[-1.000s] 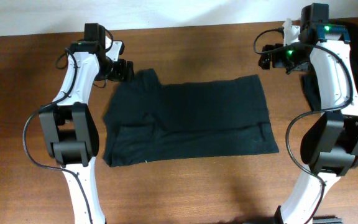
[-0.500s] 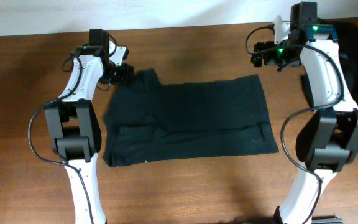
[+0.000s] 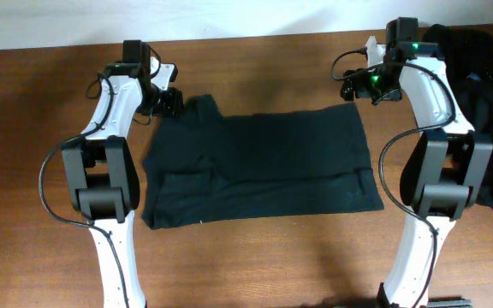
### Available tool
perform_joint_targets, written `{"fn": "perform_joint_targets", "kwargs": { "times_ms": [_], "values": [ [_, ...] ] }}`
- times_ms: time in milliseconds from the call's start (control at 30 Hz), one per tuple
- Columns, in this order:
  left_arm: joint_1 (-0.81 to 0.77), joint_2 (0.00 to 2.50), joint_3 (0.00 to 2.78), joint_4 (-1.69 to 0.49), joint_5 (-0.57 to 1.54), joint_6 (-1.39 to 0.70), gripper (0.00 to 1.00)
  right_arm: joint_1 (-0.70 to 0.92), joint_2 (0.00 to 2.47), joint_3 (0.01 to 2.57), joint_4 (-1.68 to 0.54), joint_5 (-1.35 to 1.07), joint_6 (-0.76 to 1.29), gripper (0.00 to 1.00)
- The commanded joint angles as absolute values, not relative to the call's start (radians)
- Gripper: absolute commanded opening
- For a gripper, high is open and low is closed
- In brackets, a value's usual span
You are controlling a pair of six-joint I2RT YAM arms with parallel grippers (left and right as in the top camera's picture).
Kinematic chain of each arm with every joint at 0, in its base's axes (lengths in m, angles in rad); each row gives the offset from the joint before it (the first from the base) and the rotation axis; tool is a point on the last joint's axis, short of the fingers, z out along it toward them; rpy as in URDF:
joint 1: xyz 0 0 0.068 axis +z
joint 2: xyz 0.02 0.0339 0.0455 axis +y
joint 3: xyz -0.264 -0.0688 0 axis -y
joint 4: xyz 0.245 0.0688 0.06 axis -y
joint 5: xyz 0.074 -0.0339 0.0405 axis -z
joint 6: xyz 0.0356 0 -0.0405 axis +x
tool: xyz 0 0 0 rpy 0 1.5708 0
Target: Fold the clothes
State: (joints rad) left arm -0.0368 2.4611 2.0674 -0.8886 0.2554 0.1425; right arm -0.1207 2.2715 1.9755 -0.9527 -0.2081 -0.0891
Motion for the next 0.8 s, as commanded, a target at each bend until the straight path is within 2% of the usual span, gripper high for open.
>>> {"fn": "perform_joint_targets", "kwargs": {
  "times_ms": [0,533,767],
  "values": [
    [-0.034,2.480,2.076,-0.890,0.274,0.155,0.58,-0.117,2.299,1.986,-0.946,-0.203,-0.099,0.87],
    [-0.034,2.480,2.076,-0.890,0.274,0.155,0.59,-0.064,2.397,1.985,-0.974,-0.197,-0.101,0.84],
    [-0.034,2.480,2.076,-0.891,0.273,0.155,0.59,-0.046,2.418,1.984,-0.974,-0.085,-0.029,0.82]
  ]
}}
